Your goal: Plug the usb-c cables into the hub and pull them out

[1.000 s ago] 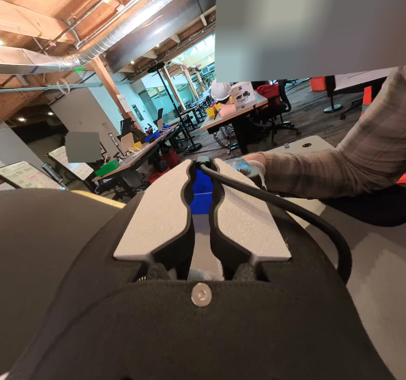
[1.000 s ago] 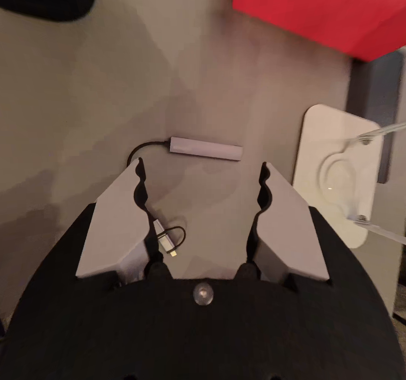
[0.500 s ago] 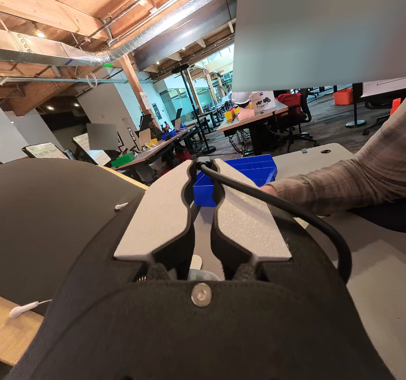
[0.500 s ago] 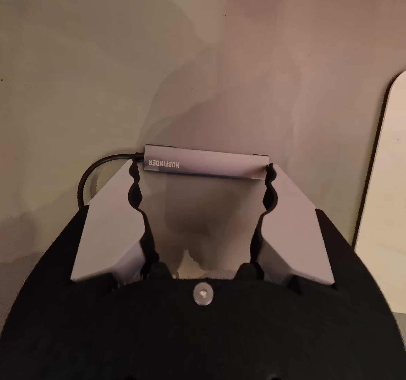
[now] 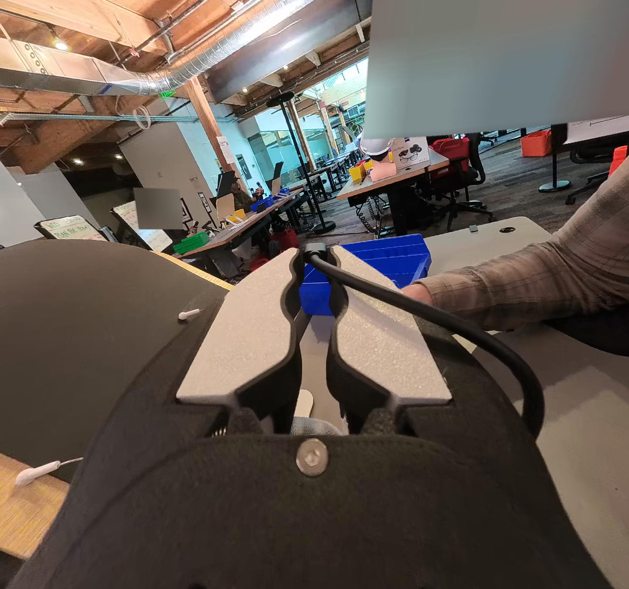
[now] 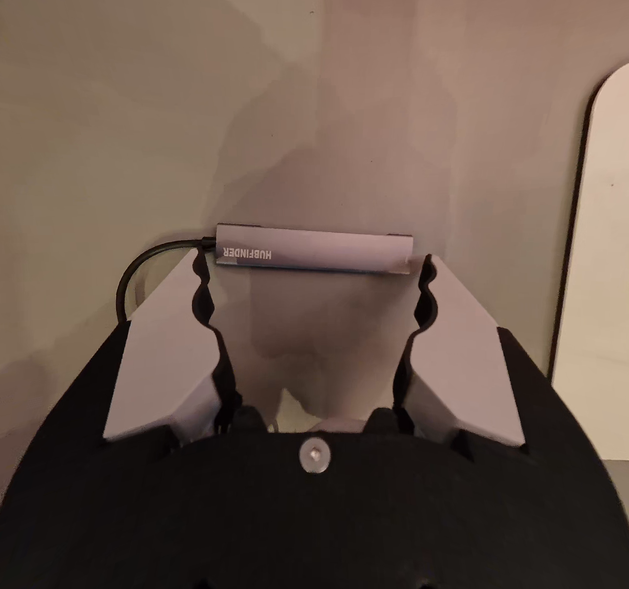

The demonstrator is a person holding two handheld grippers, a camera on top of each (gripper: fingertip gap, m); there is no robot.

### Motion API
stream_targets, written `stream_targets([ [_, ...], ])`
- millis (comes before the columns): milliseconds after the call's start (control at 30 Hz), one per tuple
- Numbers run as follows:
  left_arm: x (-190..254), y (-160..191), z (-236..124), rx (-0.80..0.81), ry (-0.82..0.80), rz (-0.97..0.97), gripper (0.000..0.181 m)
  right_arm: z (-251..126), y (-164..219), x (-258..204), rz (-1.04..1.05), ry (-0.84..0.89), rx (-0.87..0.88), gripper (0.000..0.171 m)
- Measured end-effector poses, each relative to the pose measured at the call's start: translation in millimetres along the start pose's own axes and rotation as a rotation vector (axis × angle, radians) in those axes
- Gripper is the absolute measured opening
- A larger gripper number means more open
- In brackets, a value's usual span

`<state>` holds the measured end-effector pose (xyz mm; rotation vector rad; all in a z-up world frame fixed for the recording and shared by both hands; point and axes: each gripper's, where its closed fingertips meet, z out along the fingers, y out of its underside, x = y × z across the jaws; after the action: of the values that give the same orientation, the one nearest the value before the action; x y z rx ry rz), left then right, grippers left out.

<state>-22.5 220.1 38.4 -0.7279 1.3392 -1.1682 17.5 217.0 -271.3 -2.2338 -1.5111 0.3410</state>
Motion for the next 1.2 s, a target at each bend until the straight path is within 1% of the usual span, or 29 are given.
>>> stream_targets([
  [67, -1.0, 0.0, -1.0, 0.001, -0.002, -0.001, 0.013, 0.9, 0.2, 0.4, 0.034, -0.008, -0.007, 0.116],
  [133, -1.6, 0.2, -1.6, 0.002, -0.002, -0.004, 0.013, 0.5, -1.2, 2.6, 0.042, -0.004, -0.004, 0.108],
  [367, -2.7, 5.9, -0.7, -0.015, -0.002, -0.011, 0.013, 0.3, -2.3, 6.0, 0.039, -0.019, 0.026, 0.107],
  [567, -7.3, 15.9, 1.0, -0.032, -0.009, -0.036, 0.013, -18.1, -12.1, 8.4, 0.082, -0.088, 0.182, 0.107],
  [733, -8.4, 27.9, 6.1, -0.069, -0.005, -0.058, 0.013, -53.2, -27.5, 10.4, 0.090, -0.112, 0.342, 0.108],
  [900, -8.1, 36.9, 13.3, -0.066, 0.017, -0.124, 0.013, -106.6, -41.7, 9.7, 0.066, -0.097, 0.496, 0.107],
  [1033, -7.4, 39.3, 23.6, 0.003, 0.058, -0.253, 0.013, -145.4, -45.0, 7.3, 0.037, -0.060, 0.572, 0.107],
  [1200, -2.1, 51.4, 42.2, 0.025, 0.095, -0.373, 0.013, -173.7, -40.0, 6.1, 0.023, -0.032, 0.619, 0.107],
])
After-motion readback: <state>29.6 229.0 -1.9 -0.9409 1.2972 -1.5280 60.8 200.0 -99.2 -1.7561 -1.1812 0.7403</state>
